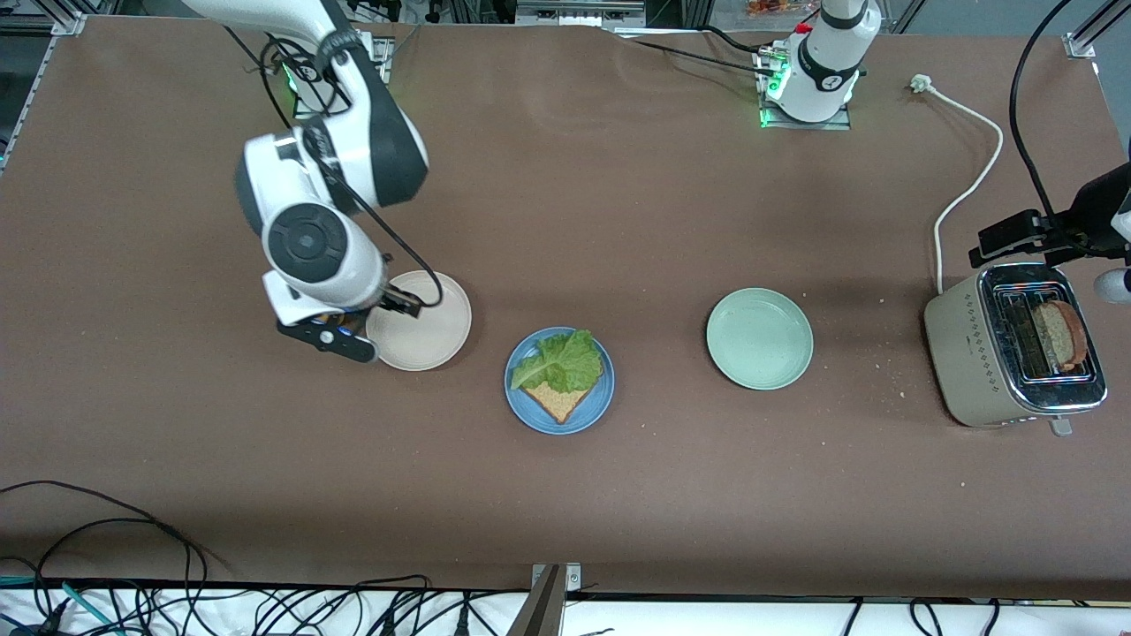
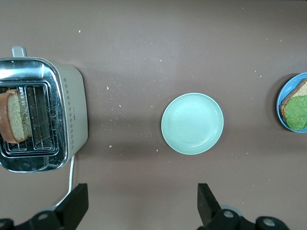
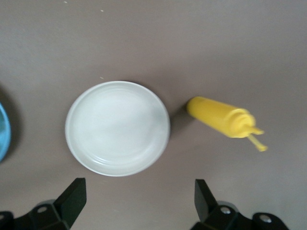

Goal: Make sandwich in blue plate with both arms
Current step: 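Move the right gripper back toward the yellow squeeze bottle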

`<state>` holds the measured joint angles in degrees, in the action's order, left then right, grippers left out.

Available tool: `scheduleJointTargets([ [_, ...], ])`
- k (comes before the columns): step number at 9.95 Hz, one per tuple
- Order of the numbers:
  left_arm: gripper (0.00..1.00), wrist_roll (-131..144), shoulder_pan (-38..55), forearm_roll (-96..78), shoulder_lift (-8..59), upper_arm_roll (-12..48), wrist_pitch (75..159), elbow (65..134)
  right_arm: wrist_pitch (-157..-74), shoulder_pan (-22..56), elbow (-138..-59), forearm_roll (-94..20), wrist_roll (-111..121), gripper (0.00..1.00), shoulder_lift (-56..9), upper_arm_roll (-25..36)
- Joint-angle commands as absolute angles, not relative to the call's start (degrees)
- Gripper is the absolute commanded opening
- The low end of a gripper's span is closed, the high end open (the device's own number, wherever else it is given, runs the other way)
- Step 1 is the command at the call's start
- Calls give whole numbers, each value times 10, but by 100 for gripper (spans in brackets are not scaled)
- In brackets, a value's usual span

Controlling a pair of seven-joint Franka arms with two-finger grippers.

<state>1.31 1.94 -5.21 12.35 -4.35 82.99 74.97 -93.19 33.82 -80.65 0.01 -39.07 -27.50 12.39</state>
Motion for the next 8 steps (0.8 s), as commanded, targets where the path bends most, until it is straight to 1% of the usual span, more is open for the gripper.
scheduleJointTargets([
  [1,100,6,23,-41,119,-46,831,750,-932,342,-928,16,-203,100,-158,183],
  [2,100,7,23,-41,119,-46,831,750,-932,342,-931,13,-134,100,-144,202],
  [4,100,6,21,-40,120,-47,831,750,-938,342,-926,8,-2,100,-139,244],
  [6,100,4,17,-40,120,-47,831,751,-940,341,-928,1,81,98,-139,279],
  [8,100,6,15,-41,120,-48,831,751,-944,331,-928,-31,148,98,-141,308],
])
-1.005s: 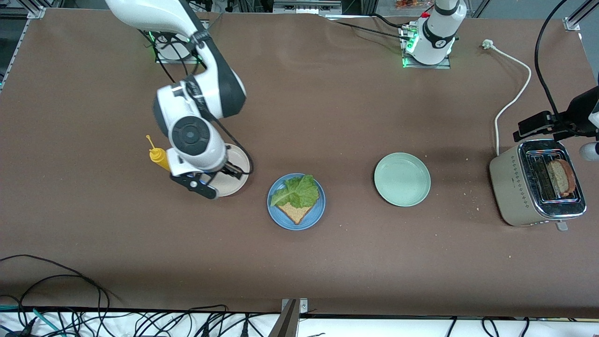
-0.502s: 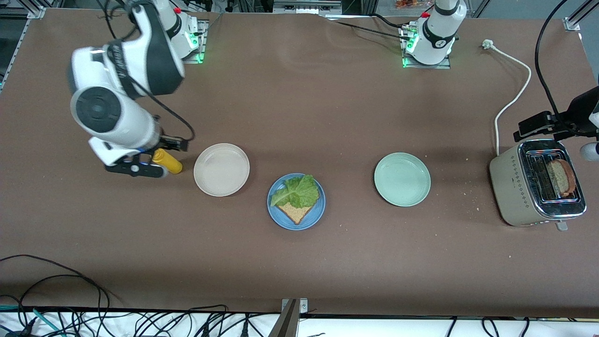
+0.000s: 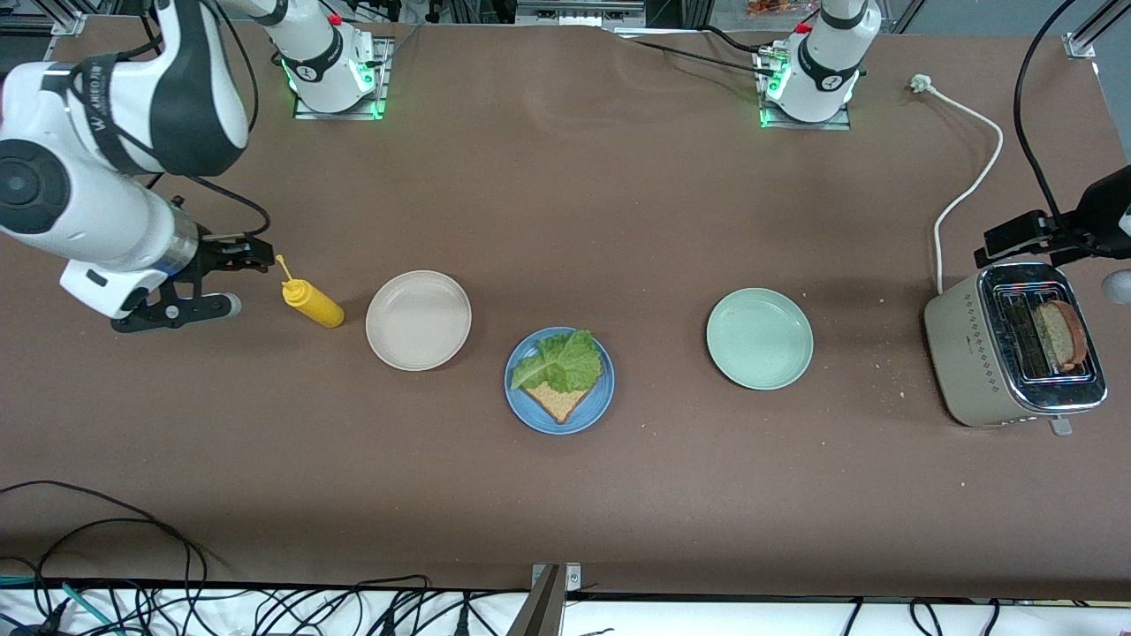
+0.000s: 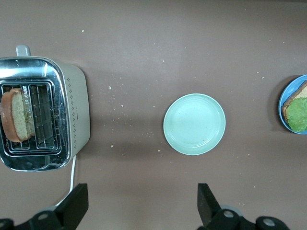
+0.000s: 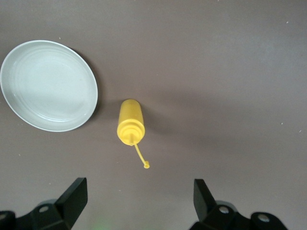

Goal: Make sandwich in blue plate with both arms
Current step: 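Move the right gripper back toward the yellow squeeze bottle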

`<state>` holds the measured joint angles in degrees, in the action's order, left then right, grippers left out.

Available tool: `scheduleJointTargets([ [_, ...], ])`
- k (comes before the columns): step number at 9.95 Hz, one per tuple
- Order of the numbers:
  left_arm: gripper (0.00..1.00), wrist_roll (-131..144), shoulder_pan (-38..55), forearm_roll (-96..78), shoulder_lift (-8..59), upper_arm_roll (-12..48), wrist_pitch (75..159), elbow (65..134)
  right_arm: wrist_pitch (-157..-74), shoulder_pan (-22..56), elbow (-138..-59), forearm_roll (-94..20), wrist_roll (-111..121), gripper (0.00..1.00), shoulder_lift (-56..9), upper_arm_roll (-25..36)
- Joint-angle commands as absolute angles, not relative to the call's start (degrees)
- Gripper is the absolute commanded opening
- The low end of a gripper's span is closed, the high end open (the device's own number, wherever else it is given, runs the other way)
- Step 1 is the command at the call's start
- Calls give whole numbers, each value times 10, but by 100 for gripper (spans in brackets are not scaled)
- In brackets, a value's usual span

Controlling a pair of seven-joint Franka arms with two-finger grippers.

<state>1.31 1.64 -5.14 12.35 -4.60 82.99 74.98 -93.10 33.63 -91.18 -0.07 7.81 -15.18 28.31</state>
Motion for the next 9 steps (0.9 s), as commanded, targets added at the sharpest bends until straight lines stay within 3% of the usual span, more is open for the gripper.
scheduleJointTargets([
  [1,100,0,10,-43,120,-49,831,751,-949,318,-930,-34,183,98,-144,309],
  [7,100,-81,-41,23,148,-51,835,752,-1023,9,-1011,-178,567,98,-163,143],
  [9,100,-111,-75,20,176,-51,843,752,-1023,-39,-1013,-261,724,98,-205,128],
])
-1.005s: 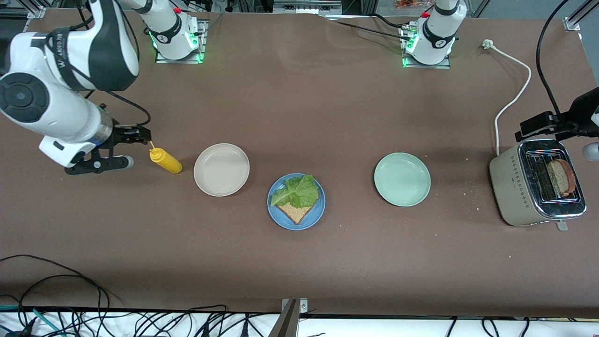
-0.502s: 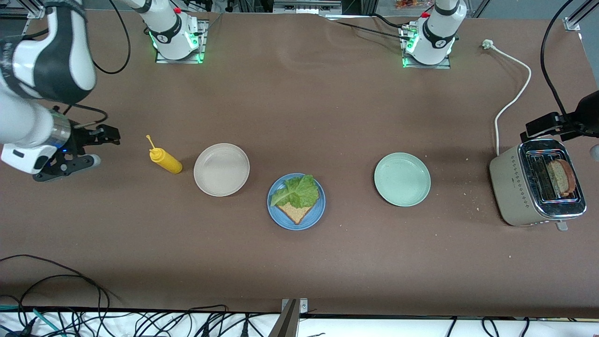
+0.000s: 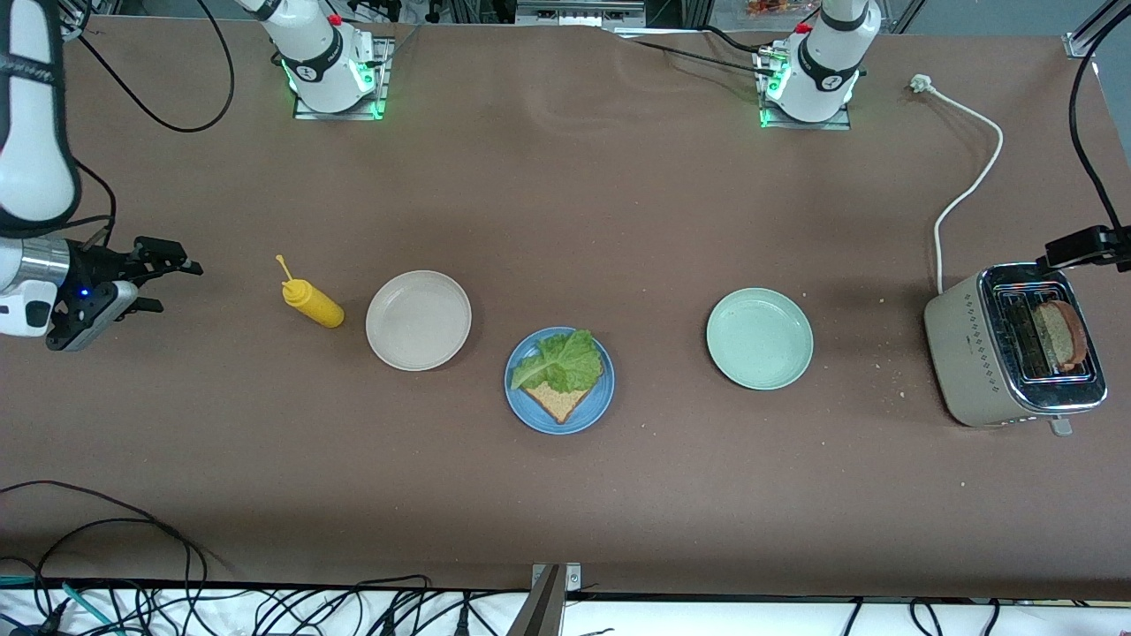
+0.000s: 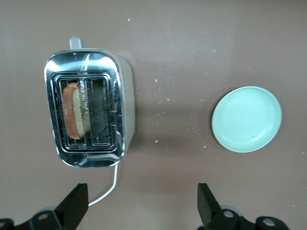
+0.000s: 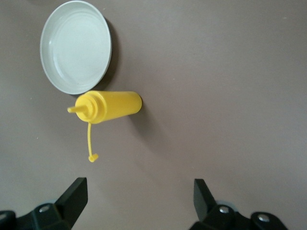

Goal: Make sandwich in blue plate with both arms
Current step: 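Move the right gripper back toward the yellow squeeze bottle, then grasp the yellow bottle with the right gripper while the left gripper grasps bread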

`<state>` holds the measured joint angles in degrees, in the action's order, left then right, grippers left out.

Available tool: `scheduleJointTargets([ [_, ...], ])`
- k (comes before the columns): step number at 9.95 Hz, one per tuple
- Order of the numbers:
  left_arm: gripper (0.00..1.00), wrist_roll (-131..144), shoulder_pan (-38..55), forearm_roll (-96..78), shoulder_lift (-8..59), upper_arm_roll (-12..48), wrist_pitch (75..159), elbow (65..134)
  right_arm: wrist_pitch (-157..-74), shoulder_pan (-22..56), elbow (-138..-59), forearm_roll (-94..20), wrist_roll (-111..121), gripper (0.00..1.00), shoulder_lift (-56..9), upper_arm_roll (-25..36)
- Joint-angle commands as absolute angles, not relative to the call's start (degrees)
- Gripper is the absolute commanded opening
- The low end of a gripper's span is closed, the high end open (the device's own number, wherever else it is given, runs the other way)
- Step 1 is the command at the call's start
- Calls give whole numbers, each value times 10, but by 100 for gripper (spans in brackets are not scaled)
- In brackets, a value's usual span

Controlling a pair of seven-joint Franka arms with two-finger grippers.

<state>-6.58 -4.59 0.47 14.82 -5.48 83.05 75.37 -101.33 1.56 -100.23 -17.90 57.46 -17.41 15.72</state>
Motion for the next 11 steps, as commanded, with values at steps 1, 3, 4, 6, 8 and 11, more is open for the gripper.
scheduleJointTargets([
  [1,100,-134,-87,20,191,-51,870,752,-1016,-52,-1013,-314,817,98,-226,129],
  [3,100,-136,-111,22,226,-51,909,752,-1002,-77,-1013,-408,982,99,-277,129],
  [4,100,-139,-126,23,240,-51,931,752,-994,-83,-1011,-451,1057,100,-300,129],
  [6,100,-163,-147,24,276,-51,975,756,-984,-102,-993,-486,1166,100,-343,129],
  [8,98,-164,-161,23,313,-52,976,754,-964,-104,-991,-526,1251,100,-371,129],
  [11,93,-164,-166,23,339,-53,976,753,-925,-103,-989,-577,1357,100,-416,128],
])
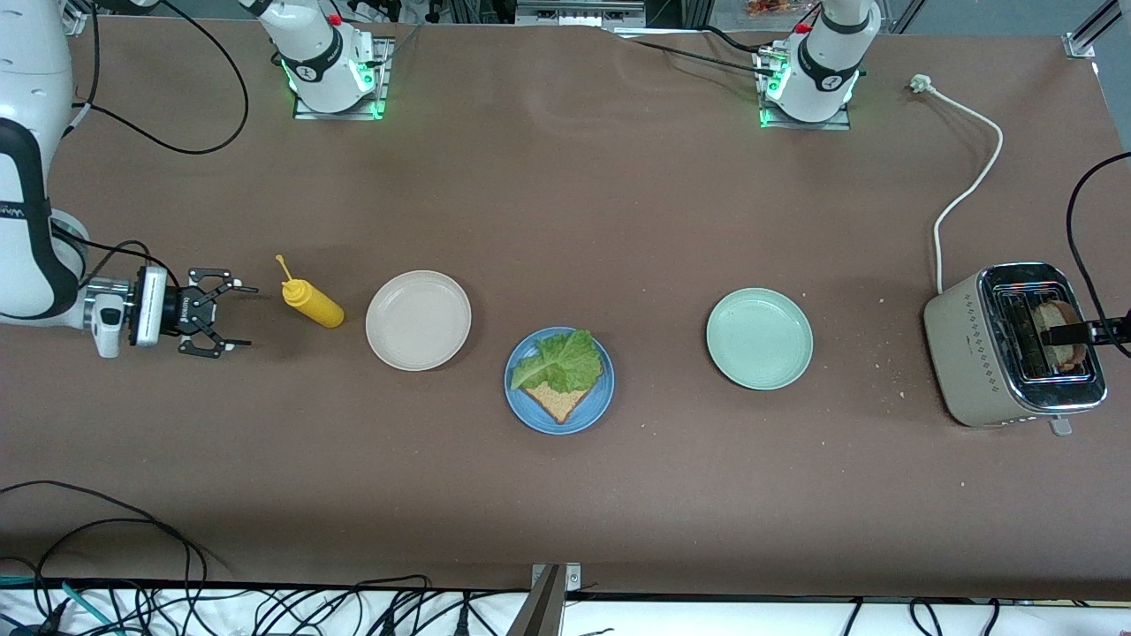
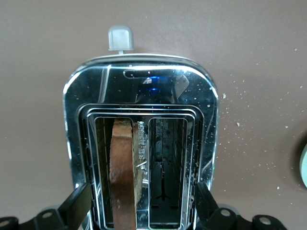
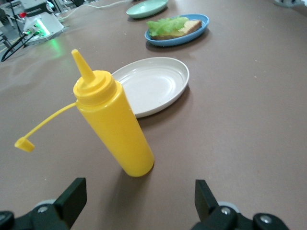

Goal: Make sandwich in blue plate with both arms
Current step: 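Grasp the yellow bottle with the right gripper while the left gripper grasps bread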

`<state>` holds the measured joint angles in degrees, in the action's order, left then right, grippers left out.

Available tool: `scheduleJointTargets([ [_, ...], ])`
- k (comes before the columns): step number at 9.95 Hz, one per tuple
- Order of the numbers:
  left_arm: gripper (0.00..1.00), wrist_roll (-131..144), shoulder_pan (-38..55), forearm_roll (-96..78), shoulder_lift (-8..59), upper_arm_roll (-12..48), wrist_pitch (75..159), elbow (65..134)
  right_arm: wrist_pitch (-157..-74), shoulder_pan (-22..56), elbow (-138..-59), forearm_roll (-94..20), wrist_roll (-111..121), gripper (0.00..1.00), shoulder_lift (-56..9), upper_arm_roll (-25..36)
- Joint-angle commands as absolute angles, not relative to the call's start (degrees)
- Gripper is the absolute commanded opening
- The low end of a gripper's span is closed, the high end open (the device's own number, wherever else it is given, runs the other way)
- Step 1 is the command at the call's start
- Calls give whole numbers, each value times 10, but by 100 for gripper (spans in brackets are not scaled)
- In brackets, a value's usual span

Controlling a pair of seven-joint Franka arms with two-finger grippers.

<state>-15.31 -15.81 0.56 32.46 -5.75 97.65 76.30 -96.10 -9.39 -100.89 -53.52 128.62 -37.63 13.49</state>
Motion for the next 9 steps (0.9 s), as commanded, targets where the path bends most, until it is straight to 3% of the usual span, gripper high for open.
scheduleJointTargets([
  [1,81,-164,-170,23,344,-53,976,753,-919,-102,-989,-594,1396,99,-425,127],
  [4,5,-163,-171,67,346,-52,976,753,-887,-102,-990,-613,1405,99,-451,115],
  [5,0,-163,-171,72,346,-51,976,753,-882,-99,-991,-620,1405,99,-452,114],
  [9,0,-163,-167,75,344,-50,975,753,-850,-98,-997,-628,1399,99,-462,98],
])
